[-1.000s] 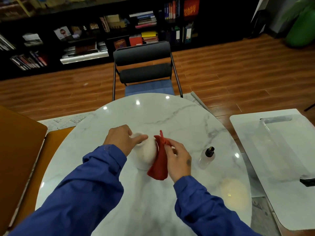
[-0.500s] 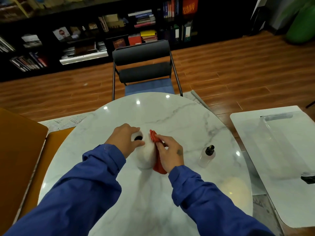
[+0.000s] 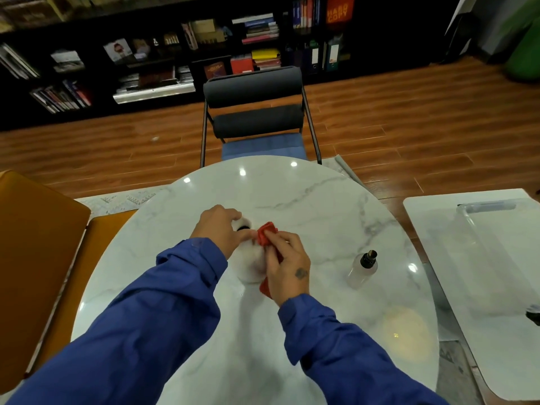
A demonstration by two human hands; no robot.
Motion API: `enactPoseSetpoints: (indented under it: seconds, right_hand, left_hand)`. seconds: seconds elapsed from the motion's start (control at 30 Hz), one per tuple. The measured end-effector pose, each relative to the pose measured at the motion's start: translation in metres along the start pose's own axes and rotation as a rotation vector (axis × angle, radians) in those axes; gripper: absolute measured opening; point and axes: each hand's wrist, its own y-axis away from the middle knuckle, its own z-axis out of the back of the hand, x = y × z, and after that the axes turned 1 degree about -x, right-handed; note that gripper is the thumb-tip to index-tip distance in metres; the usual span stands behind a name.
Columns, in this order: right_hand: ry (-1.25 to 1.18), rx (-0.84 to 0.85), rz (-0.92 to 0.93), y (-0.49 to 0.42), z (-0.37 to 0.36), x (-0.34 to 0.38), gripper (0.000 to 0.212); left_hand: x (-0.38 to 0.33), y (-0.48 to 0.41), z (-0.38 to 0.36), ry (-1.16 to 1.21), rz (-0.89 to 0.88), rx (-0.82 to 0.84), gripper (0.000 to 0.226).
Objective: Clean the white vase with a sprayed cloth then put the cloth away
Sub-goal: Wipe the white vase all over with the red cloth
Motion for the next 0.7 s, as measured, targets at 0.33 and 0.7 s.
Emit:
enactPoseSetpoints:
  seconds: [0.33, 0.7]
  right_hand:
    - [-0.015, 0.081, -0.063, -0.003, 0.002, -0.004, 0.029]
    - [-0.017, 0.107, -0.032, 0.002, 0.001, -0.012, 0.034]
  left_hand:
    - [-0.002, -0.002, 0.001, -0.008, 0.007, -0.01, 0.057]
    - [0.0, -0.002, 0.001, 0.029, 0.01, -0.031, 0.057]
